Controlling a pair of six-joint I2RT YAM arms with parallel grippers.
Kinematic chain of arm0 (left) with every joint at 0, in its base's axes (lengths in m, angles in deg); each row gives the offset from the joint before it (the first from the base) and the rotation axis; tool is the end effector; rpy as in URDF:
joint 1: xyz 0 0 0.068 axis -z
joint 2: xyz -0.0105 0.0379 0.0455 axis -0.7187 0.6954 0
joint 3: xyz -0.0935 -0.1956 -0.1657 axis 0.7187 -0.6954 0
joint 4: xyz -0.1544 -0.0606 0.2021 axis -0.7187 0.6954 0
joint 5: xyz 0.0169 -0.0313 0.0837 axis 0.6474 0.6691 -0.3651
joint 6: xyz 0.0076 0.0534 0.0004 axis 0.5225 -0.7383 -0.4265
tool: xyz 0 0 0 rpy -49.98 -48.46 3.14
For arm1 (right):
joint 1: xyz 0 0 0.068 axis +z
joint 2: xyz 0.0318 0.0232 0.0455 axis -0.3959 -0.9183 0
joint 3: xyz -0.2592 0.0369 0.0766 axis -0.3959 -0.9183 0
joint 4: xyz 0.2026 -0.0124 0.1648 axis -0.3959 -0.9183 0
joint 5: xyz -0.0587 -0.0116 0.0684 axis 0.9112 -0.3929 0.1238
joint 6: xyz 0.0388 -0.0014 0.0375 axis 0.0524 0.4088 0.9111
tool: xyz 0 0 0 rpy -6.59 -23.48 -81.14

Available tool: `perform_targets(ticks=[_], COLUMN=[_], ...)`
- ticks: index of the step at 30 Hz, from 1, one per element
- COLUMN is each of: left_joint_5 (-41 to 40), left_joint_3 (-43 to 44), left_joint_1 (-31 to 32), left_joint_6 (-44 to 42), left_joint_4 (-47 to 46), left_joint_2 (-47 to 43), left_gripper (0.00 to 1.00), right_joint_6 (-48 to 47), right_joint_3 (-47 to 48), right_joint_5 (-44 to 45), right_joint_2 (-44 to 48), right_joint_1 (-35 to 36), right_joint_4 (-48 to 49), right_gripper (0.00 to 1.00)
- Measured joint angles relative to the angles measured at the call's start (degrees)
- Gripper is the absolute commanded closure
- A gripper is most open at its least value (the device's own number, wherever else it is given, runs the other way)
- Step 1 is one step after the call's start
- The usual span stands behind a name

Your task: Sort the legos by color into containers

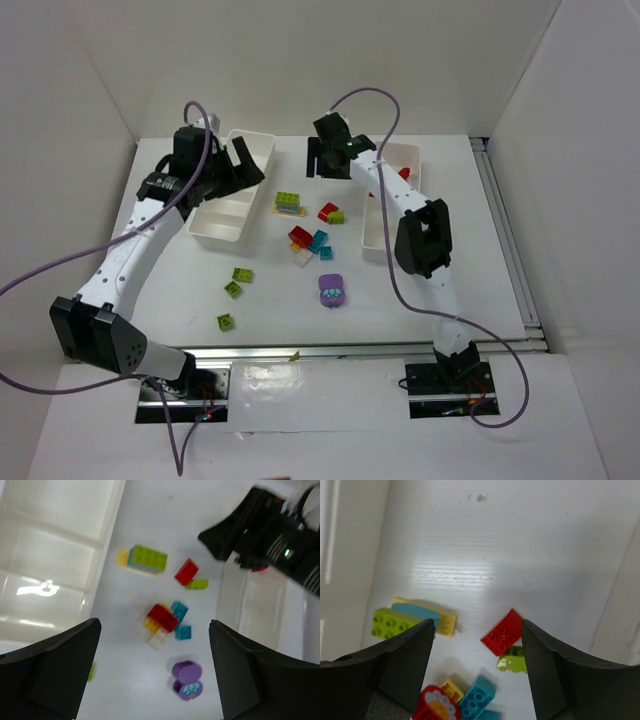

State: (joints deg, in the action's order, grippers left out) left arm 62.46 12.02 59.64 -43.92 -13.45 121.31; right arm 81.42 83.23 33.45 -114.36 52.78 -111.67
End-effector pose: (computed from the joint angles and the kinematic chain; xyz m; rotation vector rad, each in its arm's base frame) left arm 0.3141 -0.0764 0.4008 -0.4021 2.0496 -0.5279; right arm 0.4548 0.2497 0.2763 -0.0337 2.3655 0.2437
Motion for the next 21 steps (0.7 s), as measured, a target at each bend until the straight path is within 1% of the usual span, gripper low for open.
perform_targets(ticks=[3, 4, 9, 11, 15, 18, 20, 21], left_joint_5=[-0.11, -0.35, -1.31, -1.66, -2.49, -2.71, -2.84, -2.89], left_joint_3=[-5.51, -6.71, -7.76, -7.76, -7.76, -7.76, -7.76, -7.76], left_joint_1=[0.17, -0.02, -0.37, -0.37, -0.37, -0.37, -0.37, -0.37], left_joint_6=[-1.14, -1.31, -2.38, -2.62, -2.97, -3.87, -4.13, -4.15], left_joint_4=[2.8, 3.54, 4.63, 4.63, 4.66, 4.68, 4.76, 4.76], left_joint_2=[-2.43, -2.84, -3.96, -4.7, -5.73, -5.81, -5.81, -5.81], left_gripper=[0.0, 0.0, 0.0, 0.0, 0.0, 0.0, 0.0, 0.0], right_joint_6=[0.02, 0.04, 0.7, 1.46, 3.56, 5.05, 5.35, 5.49], right_joint_3=[4.66, 5.49, 6.34, 4.96, -1.75, -5.53, -5.64, -5.64], right_joint_5=[0.74, 0.79, 1.92, 2.89, 4.79, 4.55, 3.76, 3.21], right_joint_2=[-5.92, -7.37, -10.38, -10.05, -8.59, -8.55, -8.35, -8.33], right_joint_1=[0.02, 0.0, 0.04, 0.15, 0.83, 1.46, 1.31, 1.25], right_joint_4=[-1.84, -2.43, -5.64, -5.79, -5.68, -5.7, -5.49, -5.25], right_gripper=[0.23, 0.21, 0.17, 0.14, 0.13, 0.13, 0.17, 0.17])
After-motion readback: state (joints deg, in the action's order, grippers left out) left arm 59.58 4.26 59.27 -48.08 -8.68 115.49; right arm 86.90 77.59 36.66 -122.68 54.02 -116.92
